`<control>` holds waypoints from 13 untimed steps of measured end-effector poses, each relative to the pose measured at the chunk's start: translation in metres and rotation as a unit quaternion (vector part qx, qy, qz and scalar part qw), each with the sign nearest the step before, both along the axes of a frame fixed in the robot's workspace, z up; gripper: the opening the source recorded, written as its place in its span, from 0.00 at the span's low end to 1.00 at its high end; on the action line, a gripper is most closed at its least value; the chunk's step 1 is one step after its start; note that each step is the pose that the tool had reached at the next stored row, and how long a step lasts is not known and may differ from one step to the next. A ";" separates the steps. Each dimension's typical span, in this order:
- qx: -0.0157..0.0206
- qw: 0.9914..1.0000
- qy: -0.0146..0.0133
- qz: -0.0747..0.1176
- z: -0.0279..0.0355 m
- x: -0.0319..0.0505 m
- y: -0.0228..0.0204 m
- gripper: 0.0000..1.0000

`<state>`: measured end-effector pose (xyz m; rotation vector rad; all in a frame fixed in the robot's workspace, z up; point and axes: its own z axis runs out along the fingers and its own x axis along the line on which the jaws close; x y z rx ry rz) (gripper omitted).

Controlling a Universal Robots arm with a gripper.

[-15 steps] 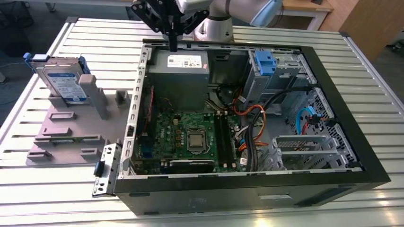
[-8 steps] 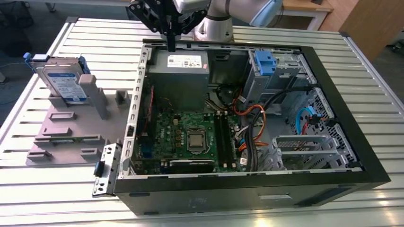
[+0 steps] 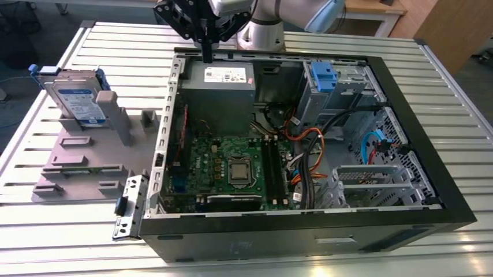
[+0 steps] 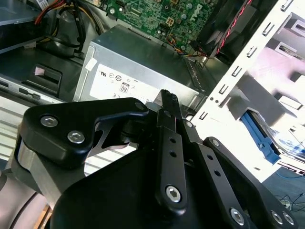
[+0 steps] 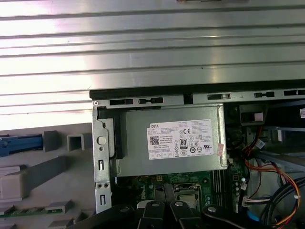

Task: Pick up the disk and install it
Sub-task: 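Reach for the disk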

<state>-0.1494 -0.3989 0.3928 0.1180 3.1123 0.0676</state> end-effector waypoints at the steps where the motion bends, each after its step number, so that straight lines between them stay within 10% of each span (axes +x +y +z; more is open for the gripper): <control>1: 0.000 1.000 0.000 0.000 0.0000 -0.0003 0.0000 0.11; 13: 0.000 1.000 0.000 0.000 0.0000 -0.0051 0.0000 0.11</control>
